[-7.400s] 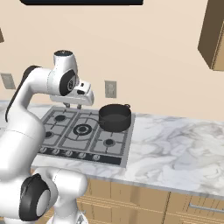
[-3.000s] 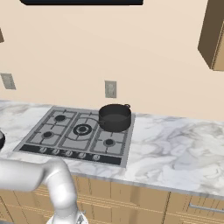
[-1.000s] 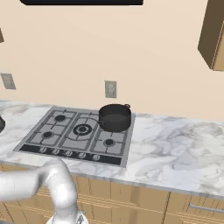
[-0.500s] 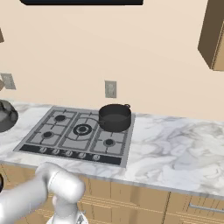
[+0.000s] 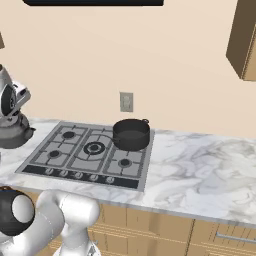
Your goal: Pick the kettle from the counter and place it on a stove burner. Then turn the burner on.
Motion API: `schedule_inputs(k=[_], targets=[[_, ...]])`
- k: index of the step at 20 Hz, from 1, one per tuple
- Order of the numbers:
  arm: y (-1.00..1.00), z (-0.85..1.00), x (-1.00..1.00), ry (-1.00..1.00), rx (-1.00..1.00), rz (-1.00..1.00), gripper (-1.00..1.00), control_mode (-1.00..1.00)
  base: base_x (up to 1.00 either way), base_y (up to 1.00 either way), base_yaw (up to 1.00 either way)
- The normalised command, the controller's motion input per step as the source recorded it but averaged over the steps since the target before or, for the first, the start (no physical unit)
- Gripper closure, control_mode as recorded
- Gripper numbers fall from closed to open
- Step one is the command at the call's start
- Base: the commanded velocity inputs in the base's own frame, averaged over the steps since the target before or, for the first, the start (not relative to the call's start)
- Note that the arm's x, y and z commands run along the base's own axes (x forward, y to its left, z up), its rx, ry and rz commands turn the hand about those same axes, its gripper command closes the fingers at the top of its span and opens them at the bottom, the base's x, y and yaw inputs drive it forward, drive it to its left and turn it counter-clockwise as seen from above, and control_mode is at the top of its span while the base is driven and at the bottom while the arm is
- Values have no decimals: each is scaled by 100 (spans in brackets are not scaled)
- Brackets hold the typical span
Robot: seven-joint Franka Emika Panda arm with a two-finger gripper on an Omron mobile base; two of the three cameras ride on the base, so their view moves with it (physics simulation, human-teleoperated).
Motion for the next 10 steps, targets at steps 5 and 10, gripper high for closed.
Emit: schedule_inputs(k=[5,10], targets=[[-30,-1,21,16,0,-2,100,-100,0,0,0],[-5,0,6,7,-5,-3,100,-100,0,0,0]])
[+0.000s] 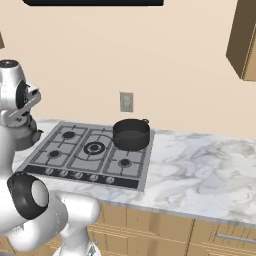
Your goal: Pick the kettle from the counter and place it on a stove burner. Then turn the burner on.
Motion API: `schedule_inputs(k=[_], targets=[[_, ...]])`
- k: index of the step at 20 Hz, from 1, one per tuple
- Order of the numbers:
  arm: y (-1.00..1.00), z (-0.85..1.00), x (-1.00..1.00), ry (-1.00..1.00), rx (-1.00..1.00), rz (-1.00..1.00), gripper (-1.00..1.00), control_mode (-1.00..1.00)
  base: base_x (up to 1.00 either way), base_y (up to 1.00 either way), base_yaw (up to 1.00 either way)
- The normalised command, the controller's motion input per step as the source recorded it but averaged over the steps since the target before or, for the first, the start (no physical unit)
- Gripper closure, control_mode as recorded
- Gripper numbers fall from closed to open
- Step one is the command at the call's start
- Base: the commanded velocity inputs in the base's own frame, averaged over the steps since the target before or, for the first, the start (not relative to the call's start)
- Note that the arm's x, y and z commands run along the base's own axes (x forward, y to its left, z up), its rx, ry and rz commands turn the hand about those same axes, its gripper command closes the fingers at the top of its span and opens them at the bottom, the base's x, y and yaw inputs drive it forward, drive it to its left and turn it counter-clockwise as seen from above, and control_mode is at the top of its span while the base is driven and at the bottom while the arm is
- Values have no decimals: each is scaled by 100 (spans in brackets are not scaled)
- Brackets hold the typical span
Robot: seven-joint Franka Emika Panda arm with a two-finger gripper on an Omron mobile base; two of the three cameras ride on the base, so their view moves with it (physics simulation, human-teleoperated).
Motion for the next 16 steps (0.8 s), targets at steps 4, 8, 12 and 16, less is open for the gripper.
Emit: schedule_inputs(k=[4,8,12,16], targets=[[-7,-1,29,6,-3,0,100,-100,0,0,0],[-28,-8,41,5,-4,0,100,-100,0,0,0],[-24,-20,47,4,-13,0,100,-100,0,0,0],[-4,-27,42,6,-19,0,100,-100,0,0,0]])
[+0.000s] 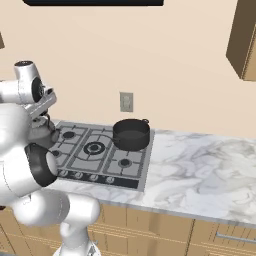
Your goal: Pick the kettle from the counter and place it on a stove burner. Then turn the burner on.
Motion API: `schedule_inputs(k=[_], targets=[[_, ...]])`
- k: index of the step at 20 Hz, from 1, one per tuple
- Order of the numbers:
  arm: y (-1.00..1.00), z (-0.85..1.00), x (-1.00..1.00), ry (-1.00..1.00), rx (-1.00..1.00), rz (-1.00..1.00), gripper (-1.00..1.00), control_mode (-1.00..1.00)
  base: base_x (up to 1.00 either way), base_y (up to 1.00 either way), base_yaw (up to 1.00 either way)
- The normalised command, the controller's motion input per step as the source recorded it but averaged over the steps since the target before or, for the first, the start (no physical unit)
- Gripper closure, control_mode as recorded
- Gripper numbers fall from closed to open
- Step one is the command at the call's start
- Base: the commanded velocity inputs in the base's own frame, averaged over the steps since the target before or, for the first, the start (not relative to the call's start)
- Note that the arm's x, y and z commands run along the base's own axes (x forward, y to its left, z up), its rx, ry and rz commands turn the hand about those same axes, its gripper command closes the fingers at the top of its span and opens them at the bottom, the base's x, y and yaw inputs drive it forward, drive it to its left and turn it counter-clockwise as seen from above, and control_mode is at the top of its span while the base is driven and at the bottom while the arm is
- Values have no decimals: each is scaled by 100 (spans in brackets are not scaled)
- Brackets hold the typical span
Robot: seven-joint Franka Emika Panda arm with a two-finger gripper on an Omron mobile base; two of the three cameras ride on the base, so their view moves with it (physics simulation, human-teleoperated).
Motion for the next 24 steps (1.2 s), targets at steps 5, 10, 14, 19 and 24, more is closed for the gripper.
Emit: schedule_inputs(k=[5,10,14,19,24], targets=[[0,-17,31,7,-11,0,100,-100,0,0,0],[0,-21,15,11,0,0,100,-100,0,0,0],[0,-27,21,4,0,0,100,-100,0,0,0],[0,-25,11,0,1,0,100,-100,0,0,0],[0,-27,12,0,9,0,100,-100,0,0,0]])
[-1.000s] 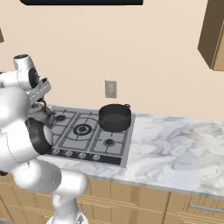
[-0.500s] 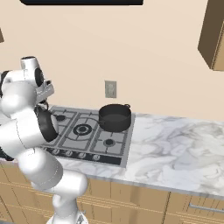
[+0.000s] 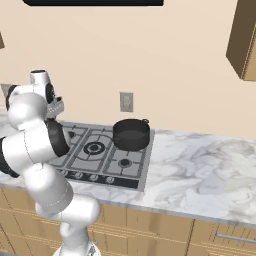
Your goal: Pick the kettle from the counter and place it on a stove burner. Then turn the burner on.
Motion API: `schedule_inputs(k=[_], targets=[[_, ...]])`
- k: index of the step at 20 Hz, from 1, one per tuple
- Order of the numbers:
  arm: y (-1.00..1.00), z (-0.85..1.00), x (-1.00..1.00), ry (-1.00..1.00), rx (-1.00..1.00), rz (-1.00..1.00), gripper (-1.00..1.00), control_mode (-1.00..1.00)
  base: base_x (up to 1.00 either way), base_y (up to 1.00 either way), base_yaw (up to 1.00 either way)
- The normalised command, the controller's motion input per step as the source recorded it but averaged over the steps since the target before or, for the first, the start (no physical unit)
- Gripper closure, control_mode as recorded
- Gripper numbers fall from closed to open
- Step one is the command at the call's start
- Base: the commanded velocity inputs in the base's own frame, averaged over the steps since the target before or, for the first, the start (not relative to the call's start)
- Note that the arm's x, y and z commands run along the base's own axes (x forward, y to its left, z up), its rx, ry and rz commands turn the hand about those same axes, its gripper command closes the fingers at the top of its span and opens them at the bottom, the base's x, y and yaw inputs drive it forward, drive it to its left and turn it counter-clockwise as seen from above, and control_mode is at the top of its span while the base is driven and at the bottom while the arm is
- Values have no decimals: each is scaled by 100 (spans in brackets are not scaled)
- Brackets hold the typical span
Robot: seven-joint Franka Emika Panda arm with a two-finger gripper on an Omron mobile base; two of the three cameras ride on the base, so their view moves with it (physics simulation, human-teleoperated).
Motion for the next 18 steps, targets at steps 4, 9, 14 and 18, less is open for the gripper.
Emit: schedule_inputs(k=[4,9,14,18], targets=[[0,-19,14,0,6,0,100,-100,0,0,0],[0,-12,21,-1,-1,0,100,-100,0,0,0],[0,-12,30,-1,-2,-1,100,-100,0,0,0],[0,-13,25,0,-3,-1,100,-100,0,0,0]])
